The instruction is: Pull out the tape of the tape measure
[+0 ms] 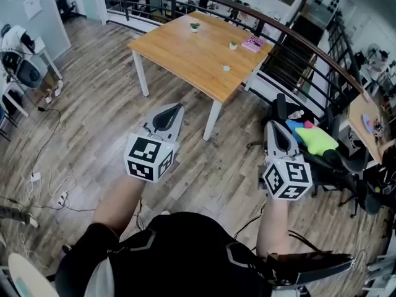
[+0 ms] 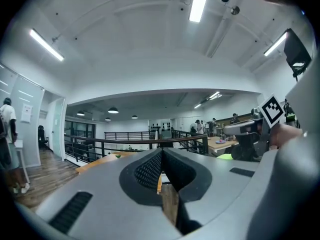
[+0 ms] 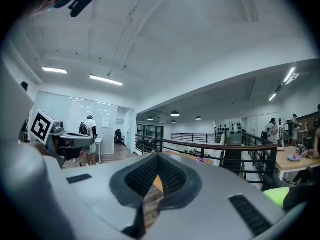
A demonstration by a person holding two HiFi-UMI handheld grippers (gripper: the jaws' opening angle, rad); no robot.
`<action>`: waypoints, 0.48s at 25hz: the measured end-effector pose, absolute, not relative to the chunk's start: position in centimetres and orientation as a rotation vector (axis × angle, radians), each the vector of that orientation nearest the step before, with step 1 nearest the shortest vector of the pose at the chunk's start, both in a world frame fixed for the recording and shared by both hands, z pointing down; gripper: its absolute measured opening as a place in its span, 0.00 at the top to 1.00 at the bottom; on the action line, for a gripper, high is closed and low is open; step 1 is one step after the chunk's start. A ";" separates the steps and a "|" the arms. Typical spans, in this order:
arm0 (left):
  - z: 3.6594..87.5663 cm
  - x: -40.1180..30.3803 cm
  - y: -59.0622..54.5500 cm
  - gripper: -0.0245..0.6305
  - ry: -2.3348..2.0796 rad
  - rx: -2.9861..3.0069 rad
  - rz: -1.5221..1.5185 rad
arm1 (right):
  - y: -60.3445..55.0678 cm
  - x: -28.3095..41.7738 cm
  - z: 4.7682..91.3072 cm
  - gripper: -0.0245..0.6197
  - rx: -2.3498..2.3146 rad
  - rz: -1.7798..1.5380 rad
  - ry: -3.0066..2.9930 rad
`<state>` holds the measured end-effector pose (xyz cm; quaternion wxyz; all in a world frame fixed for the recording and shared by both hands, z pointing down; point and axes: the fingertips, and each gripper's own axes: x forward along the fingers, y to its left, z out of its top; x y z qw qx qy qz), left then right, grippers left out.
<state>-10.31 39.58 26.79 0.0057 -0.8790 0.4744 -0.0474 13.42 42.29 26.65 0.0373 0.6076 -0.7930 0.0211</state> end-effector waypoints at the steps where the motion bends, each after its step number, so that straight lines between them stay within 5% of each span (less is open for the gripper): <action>1: 26.9 -10.3 39.7 0.92 1.482 -2.764 -0.142 | 42.3 13.3 26.7 0.95 1.858 0.063 -2.436; 12: 26.6 -12.5 39.2 0.91 1.509 -2.759 -0.095 | 41.8 11.9 26.6 0.94 1.855 0.075 -2.451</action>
